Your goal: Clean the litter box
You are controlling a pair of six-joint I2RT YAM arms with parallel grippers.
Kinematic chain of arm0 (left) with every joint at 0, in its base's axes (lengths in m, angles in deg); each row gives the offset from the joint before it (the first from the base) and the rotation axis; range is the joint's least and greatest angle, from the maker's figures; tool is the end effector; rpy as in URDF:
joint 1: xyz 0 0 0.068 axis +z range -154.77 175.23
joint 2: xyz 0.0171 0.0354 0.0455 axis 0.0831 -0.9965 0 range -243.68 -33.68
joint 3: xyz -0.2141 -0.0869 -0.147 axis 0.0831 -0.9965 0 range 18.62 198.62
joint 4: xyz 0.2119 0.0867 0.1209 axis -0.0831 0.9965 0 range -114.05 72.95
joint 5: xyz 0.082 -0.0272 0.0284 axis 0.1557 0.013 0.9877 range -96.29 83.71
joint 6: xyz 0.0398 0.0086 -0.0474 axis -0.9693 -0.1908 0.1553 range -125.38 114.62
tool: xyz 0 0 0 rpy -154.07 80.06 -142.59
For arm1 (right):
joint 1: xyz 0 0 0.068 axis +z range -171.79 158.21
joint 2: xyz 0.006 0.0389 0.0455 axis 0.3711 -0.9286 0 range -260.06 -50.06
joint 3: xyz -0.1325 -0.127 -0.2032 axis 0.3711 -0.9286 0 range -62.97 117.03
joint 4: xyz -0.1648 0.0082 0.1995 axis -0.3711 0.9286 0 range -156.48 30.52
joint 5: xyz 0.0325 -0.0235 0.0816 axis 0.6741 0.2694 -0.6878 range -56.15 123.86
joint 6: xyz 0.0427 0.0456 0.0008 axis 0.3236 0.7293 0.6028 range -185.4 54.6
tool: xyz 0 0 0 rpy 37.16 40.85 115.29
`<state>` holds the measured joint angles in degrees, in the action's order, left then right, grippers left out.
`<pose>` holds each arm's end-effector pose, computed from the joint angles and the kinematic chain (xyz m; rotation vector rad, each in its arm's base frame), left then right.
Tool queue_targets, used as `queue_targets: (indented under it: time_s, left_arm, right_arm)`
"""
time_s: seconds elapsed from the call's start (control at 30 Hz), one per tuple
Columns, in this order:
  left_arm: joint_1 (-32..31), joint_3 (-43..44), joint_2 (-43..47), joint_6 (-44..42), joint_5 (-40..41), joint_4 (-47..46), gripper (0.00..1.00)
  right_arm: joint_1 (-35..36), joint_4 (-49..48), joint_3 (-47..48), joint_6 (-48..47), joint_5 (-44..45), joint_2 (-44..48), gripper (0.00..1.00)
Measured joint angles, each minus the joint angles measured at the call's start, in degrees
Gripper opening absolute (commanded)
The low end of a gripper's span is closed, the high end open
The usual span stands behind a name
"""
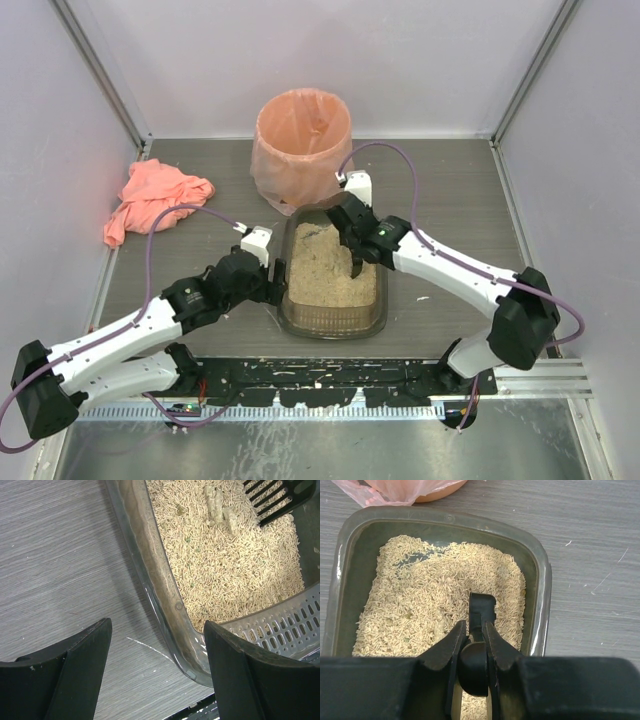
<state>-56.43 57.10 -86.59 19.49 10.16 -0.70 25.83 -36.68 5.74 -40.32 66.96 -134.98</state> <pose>0.1372 -0.1519 0.2493 0.3624 2.2018 -0.4230 0.2383 0.2226 0.2856 -0.1711 2.2112 0.0002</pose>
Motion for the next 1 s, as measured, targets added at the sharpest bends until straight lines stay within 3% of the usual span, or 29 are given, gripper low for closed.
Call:
queue_targets:
  time_s: [0.33,1.0]
  left_arm:
    - [0.02,0.00,0.07,0.00,-0.20,0.07,0.75]
    - [0.02,0.00,2.01,0.00,-0.20,1.44,0.75]
  right_arm:
    - [-0.13,-3.58,-8.17,7.04,-1.99,7.56,0.01]
    - [-0.44,-22.49,-25.88,23.58,-5.40,15.69,0.01]
